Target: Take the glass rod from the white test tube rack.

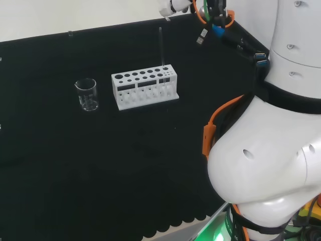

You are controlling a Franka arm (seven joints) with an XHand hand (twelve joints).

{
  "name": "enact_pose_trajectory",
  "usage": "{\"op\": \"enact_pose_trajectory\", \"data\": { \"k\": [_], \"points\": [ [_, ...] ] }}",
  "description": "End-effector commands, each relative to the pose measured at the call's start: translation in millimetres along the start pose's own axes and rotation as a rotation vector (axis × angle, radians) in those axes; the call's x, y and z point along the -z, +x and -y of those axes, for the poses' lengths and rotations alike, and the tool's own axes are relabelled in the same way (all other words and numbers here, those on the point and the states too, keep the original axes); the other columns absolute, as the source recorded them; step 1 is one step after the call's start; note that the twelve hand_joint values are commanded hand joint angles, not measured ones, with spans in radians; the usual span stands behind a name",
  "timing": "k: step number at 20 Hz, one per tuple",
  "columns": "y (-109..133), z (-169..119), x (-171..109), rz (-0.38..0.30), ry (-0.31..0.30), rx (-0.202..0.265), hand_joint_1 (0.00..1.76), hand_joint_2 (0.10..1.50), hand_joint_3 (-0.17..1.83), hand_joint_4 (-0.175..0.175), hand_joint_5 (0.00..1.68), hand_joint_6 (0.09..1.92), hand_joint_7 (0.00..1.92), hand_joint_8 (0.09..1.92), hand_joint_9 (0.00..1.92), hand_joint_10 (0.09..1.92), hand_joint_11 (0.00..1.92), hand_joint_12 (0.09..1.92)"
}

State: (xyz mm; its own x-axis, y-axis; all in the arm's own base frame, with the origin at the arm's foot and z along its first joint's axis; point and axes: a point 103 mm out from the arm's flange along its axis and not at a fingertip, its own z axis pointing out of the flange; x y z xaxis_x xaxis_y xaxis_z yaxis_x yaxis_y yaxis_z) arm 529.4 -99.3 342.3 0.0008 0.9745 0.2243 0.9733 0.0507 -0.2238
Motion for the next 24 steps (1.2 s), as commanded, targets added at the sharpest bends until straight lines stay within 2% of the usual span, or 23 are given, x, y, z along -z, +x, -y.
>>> {"op": "enact_pose_trajectory", "data": {
  "k": [1, 4, 5, 10, 11, 12, 17, 20, 23, 24],
  "points": [
    [-9.0, -16.4, -17.2, 0.003, 0.011, 0.017, 0.46, 0.85, 0.26, -0.008, 0.32, 0.25, 0.46, 0.81, 0.64, 0.84, 0.65, 1.33],
    [-10.4, -21.1, -28.6, 0.004, 0.027, 0.019, 0.46, 0.85, 0.26, -0.009, 0.32, 0.26, 0.46, 0.81, 0.65, 0.84, 0.65, 1.33],
    [-9.1, -23.4, -32.1, -0.006, 0.023, 0.049, 0.46, 0.85, 0.26, -0.009, 0.32, 0.26, 0.46, 0.82, 0.65, 0.84, 0.65, 1.33],
    [-17.1, -25.5, -43.0, -0.072, -0.012, 0.078, 0.46, 0.86, 0.26, -0.010, 0.31, 0.28, 0.46, 0.82, 0.68, 0.82, 0.66, 1.32],
    [5.7, -40.0, -44.4, -0.040, 0.006, 0.079, 0.46, 0.86, 0.26, -0.010, 0.31, 0.28, 0.46, 0.82, 0.68, 0.82, 0.67, 1.32],
    [12.3, -44.8, -45.0, -0.043, 0.008, 0.078, 0.46, 0.86, 0.26, -0.010, 0.31, 0.28, 0.46, 0.82, 0.68, 0.82, 0.67, 1.32],
    [-17.8, -33.2, -52.6, -0.086, 0.008, 0.082, 0.46, 0.86, 0.26, -0.011, 0.30, 0.30, 0.47, 0.82, 0.70, 0.81, 0.69, 1.31],
    [-21.1, -36.6, -59.6, -0.086, 0.015, 0.083, 0.46, 0.86, 0.26, -0.011, 0.30, 0.31, 0.48, 0.82, 0.71, 0.80, 0.70, 1.30],
    [-17.4, -40.2, -63.1, -0.085, 0.023, 0.095, 0.46, 0.86, 0.26, -0.012, 0.30, 0.32, 0.48, 0.82, 0.72, 0.80, 0.70, 1.30],
    [5.4, -53.1, -62.8, -0.053, 0.045, 0.078, 0.46, 0.86, 0.26, -0.012, 0.30, 0.32, 0.48, 0.82, 0.72, 0.80, 0.71, 1.30]
  ]
}}
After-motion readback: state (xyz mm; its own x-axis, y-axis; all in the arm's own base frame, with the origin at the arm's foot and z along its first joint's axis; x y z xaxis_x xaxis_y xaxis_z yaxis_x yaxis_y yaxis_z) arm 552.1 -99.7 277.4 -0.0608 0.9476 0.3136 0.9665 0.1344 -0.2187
